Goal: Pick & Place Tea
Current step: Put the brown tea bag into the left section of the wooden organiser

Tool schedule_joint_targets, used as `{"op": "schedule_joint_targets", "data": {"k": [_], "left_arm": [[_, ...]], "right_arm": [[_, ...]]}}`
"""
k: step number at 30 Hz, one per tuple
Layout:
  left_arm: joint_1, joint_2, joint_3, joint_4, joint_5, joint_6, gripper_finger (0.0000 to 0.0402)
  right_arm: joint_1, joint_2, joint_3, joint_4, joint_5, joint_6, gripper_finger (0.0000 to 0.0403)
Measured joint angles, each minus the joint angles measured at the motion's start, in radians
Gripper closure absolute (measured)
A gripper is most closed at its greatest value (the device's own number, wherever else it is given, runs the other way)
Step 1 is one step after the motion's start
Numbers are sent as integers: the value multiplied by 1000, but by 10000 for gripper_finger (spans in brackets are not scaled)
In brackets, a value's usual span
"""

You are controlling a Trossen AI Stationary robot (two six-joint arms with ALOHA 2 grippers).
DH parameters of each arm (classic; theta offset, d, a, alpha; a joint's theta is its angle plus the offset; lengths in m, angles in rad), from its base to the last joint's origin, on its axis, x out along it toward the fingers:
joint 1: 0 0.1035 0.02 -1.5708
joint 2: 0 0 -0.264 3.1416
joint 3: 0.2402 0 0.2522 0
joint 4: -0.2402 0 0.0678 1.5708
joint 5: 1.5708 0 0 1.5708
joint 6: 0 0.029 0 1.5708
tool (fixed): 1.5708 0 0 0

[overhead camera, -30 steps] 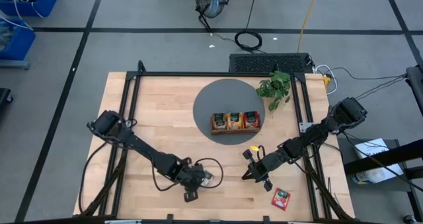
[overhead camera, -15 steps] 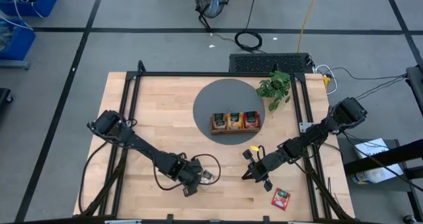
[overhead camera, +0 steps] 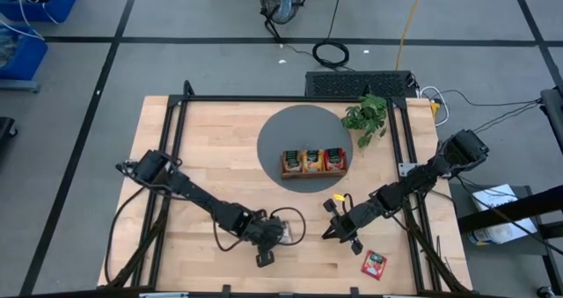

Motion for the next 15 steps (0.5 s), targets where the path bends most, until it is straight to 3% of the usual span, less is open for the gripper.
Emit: {"op": "schedule_joint_targets", "data": {"k": [7,15], "left_arm": [[18,5,-2,97,5,49,360],[25,5,-2,70,23,53,360]], "right_arm": [[0,0,0,6,0,0,399],[0,0,0,7,-1,1,399]]}}
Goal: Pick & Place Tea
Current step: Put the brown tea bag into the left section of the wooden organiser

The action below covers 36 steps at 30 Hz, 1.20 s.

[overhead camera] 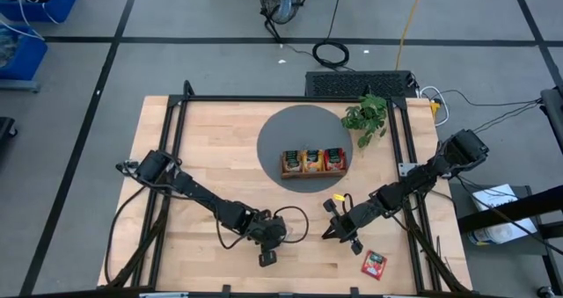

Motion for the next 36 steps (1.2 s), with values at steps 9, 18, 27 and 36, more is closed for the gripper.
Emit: {"op": "schedule_joint_targets", "data": {"k": [9,18,27,36], "left_arm": [[-16,-9,-1,-110,-18,-23,360],[16,-11,0,-153,-70,-21,360],[49,-11,-1,-160,-139,-23,360],[38,-31,-3,-155,-148,34,360]], "right_arm": [[0,0,0,8,-1,0,399],[0,0,0,8,0,0,399],[0,0,0,7,0,0,399],[0,0,0,46,2,29,399]]}}
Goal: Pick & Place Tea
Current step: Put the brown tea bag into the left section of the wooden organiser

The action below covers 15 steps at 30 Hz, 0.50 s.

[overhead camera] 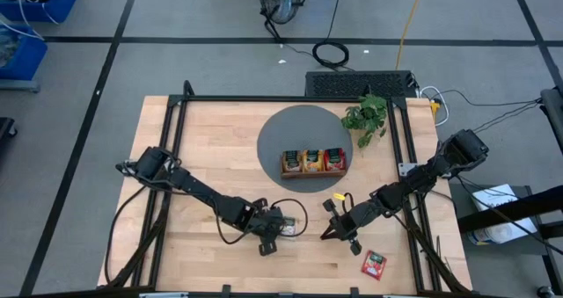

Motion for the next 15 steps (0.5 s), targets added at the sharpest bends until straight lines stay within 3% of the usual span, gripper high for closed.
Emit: {"op": "schedule_joint_targets", "data": {"k": [9,15], "left_arm": [[-51,-114,-3,64,-92,27,360],[-47,-67,-3,196,-79,48,360]], "right_arm": [[-36,27,1,39,-2,109,399],[-92,148,0,148,-3,150,399]]}}
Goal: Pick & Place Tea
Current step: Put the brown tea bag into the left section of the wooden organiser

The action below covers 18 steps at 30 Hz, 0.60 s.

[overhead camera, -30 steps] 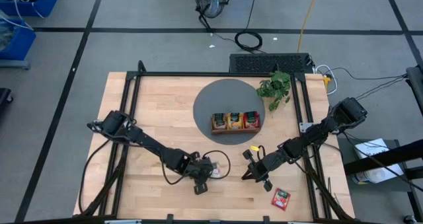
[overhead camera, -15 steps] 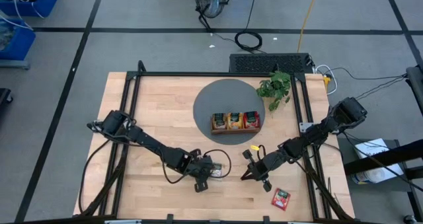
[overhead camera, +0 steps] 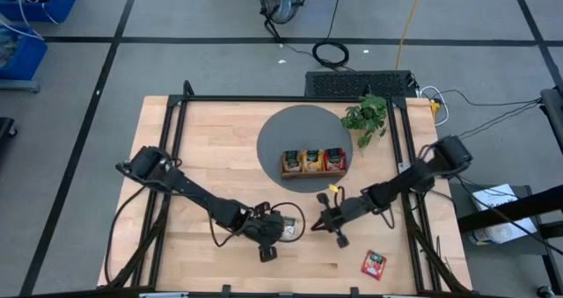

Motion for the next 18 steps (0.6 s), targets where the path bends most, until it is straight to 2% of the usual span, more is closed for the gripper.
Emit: {"op": "schedule_joint_targets", "data": {"k": [5,13,18], "left_arm": [[9,42,3,-4,10,-2,360],[8,80,6,14,31,-5,360],[16,115,10,34,36,-5,360]], "right_arm": [[-72,125,0,163,-10,72,399],[-142,180,1,173,-126,177,398],[-144,180,1,167,-130,196,392]]}}
